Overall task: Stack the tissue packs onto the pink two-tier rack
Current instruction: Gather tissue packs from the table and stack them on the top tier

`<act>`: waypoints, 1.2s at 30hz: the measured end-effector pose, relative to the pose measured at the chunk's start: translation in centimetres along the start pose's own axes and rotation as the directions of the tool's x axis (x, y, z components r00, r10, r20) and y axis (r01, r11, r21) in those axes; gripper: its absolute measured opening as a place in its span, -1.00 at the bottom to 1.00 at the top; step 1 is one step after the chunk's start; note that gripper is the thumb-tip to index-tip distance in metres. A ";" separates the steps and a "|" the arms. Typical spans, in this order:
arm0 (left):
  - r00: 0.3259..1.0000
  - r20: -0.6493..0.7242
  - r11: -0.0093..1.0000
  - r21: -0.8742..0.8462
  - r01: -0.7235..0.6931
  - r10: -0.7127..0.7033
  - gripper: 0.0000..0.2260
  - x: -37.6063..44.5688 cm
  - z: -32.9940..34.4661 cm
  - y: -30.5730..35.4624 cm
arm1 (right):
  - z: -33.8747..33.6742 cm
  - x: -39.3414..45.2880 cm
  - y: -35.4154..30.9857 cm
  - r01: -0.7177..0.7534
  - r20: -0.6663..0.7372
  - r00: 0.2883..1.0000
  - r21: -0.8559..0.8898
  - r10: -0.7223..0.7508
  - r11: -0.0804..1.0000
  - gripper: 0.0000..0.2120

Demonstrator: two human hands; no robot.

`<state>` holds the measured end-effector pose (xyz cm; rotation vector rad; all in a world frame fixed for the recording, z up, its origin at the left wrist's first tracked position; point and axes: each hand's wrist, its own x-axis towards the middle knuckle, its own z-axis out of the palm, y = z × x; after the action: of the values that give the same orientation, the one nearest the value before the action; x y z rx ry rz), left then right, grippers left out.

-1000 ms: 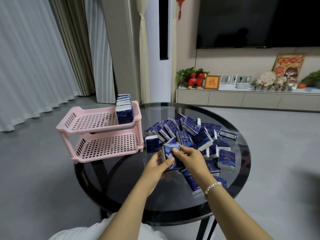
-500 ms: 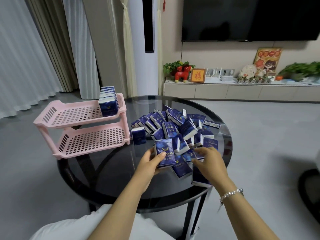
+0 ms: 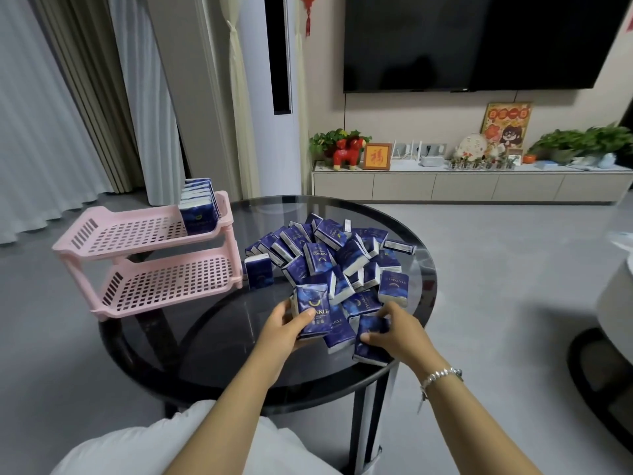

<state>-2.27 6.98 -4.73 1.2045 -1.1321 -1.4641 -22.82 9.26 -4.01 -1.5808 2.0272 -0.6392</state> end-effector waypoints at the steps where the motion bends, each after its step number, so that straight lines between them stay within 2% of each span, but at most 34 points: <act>1: 1.000 -0.012 1.000 0.009 -0.001 0.001 -0.67 -0.1 0.0 0.0 | -0.1 -0.2 0.1 0.007 -0.014 1.000 0.061 -0.007 0.998 -0.58; 8: 0.999 -0.043 0.999 0.023 -0.027 0.028 -0.70 -0.6 -0.3 0.5 | -1.3 -1.0 -1.0 0.127 -0.047 0.992 0.431 -0.118 0.893 -0.79; 16: 0.998 0.021 0.998 -0.009 -0.060 0.061 -0.60 -1.5 -0.9 1.0 | -1.0 -0.7 -5.1 0.267 -0.054 0.954 0.605 -0.296 0.750 -0.81; 22: 0.990 0.058 0.992 -0.012 -0.126 0.127 -0.34 -1.4 -2.1 1.2 | 1.1 0.2 -7.2 0.305 -0.104 0.948 0.570 -0.301 0.763 -0.74; 25: 0.993 0.070 0.996 -0.008 -0.091 0.091 -0.27 -1.0 -2.6 1.3 | 1.7 0.5 -8.0 0.282 -0.085 0.953 0.591 -0.290 0.756 -0.72; 27: 0.998 0.041 0.999 0.001 -0.042 0.042 -0.31 -0.7 -2.6 1.1 | 2.1 0.7 -8.5 0.284 -0.057 0.949 0.581 -0.311 0.763 -0.72; 31: 1.000 -0.001 0.998 -0.064 0.003 -0.003 -0.51 0.1 -3.2 0.5 | 2.2 1.2 -8.7 0.253 -0.012 0.948 0.629 -0.317 0.735 -0.72; 33: 0.999 -0.028 0.993 -0.118 0.020 -0.024 -0.57 0.4 -3.5 0.5 | 2.0 1.6 -8.0 0.241 -0.046 0.964 0.569 -0.263 0.786 -0.71; 36: 0.997 -0.072 0.992 -0.127 0.025 -0.035 -0.55 0.8 -3.8 0.2 | 2.0 1.9 -6.4 0.198 -0.095 0.980 0.387 -0.175 0.900 -0.83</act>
<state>1.38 5.74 -5.05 1.1822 -0.9607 -1.4788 -17.19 5.88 -1.76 -1.5291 1.6575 -1.1033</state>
